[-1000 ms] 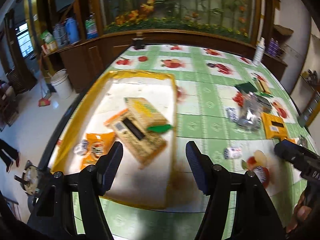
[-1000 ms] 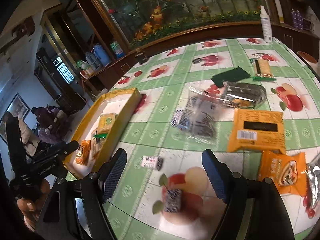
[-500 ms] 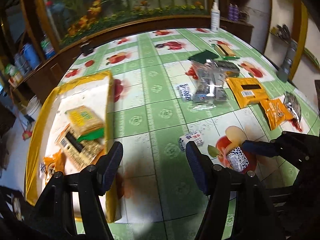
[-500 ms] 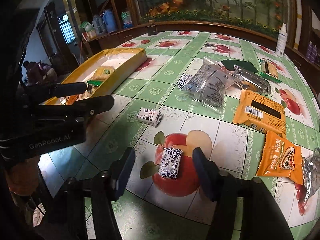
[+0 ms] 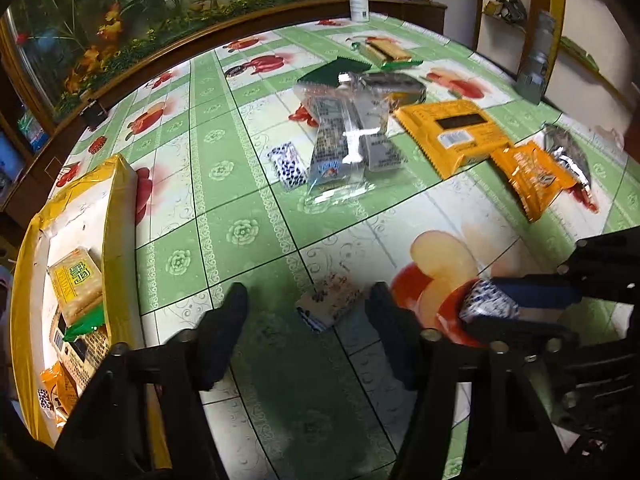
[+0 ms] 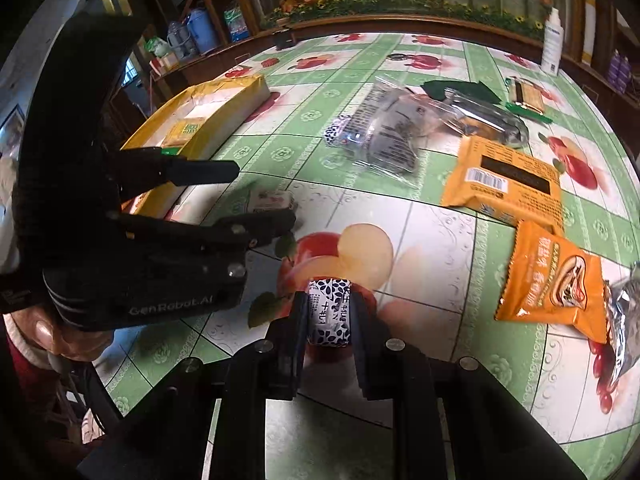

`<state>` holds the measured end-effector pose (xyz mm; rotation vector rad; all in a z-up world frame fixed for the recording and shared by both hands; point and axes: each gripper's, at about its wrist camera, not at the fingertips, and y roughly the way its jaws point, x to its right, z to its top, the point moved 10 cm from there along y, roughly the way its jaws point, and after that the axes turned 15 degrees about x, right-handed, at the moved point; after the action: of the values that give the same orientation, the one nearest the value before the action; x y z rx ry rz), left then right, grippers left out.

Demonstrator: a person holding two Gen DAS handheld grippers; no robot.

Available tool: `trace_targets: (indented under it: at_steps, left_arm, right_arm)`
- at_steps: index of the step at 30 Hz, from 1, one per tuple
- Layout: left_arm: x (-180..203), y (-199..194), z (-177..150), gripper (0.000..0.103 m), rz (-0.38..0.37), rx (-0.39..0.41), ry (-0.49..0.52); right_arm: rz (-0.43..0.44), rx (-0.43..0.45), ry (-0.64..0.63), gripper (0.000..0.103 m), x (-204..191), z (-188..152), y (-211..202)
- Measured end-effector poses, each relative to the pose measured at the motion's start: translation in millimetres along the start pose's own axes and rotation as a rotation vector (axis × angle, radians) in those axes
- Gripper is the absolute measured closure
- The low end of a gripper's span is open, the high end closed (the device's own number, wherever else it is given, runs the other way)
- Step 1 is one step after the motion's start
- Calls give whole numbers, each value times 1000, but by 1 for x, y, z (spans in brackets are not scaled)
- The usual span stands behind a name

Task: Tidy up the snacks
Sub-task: 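Grasp another white milk candy with the left tool while the right tool grasps a blue-patterned candy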

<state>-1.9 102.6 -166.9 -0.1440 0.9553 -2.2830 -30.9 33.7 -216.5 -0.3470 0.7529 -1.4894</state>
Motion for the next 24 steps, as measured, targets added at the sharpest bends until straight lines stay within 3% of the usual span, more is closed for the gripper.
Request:
trace_targets:
  at_steps: [1,2,9,16,24]
  left_arm:
    - [2,-1,1,81,-15,6,-11]
    - [3,-1,0,87,-18,-1,-20]
    - [-12,-18,-2,87,51,9,-88]
    - [-58,-81,9,87,301,116,-189]
    - [-111,-122,-3,87,464,162,-280]
  right_arm:
    - [3,2,10,82,1,0,-1]
    - [4,3,16,83,2,0,-2]
    - [23,27,43,83,0,5,-9]
    - [74,93,48,83,-17,27,-26]
    - [178,149,25,83,-65,55,-38]
